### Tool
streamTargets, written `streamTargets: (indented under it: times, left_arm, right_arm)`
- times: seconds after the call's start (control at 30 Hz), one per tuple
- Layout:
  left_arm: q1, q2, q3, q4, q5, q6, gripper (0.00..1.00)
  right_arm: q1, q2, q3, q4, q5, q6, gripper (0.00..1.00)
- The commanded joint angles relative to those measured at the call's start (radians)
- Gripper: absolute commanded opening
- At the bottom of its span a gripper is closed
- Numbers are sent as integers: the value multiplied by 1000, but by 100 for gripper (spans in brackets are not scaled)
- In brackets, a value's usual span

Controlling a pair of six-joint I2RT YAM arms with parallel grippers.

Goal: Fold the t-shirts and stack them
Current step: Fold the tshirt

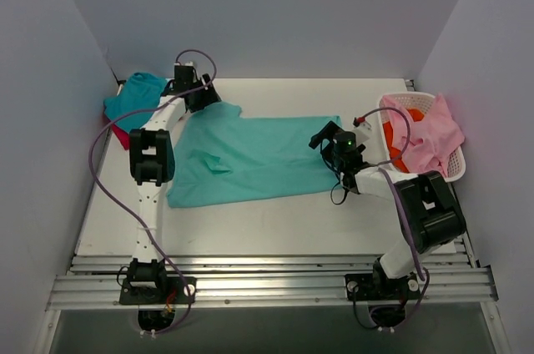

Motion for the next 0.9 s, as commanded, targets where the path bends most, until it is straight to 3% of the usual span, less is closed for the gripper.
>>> streamTargets:
  times: [0.0,0.13,0.17,0.23,0.27,0.33,0.5,0.63,0.87]
  left_arm:
    - [-23,-16,-31,-27,13,-7,76]
    - [-26,-11,-28,-22,-12,-10,49]
    - [-26,-8,-25,-22,-17,-12,36]
    - [-25,-1,-6,-33,-23,-10,23]
    - [-23,7,1,-36,-23,-10,9]
    - [-20,13,23,-53,-35,-7,3]
    - [-11,-27,-15,-24,-75,54,2]
    - [6,-70,-92,36,-73,56,2]
    - [21,-64,-109,59,-26,39,2]
  right_arm:
    - [-23,-66,-20,17,3,3,99]
    - [-30,-89,-29,14,6,2,100]
    - [-33,-88,-28,14,9,2,100]
    - [-39,-82,-25,16,10,-1,100]
    - [-42,-79,-22,16,12,-6,100]
    - [-48,-63,-3,16,18,-9,100]
    - [-68,25,106,-10,21,-47,100]
    - [-85,174,358,-111,29,-113,100]
    - [-164,423,636,-236,18,-165,100]
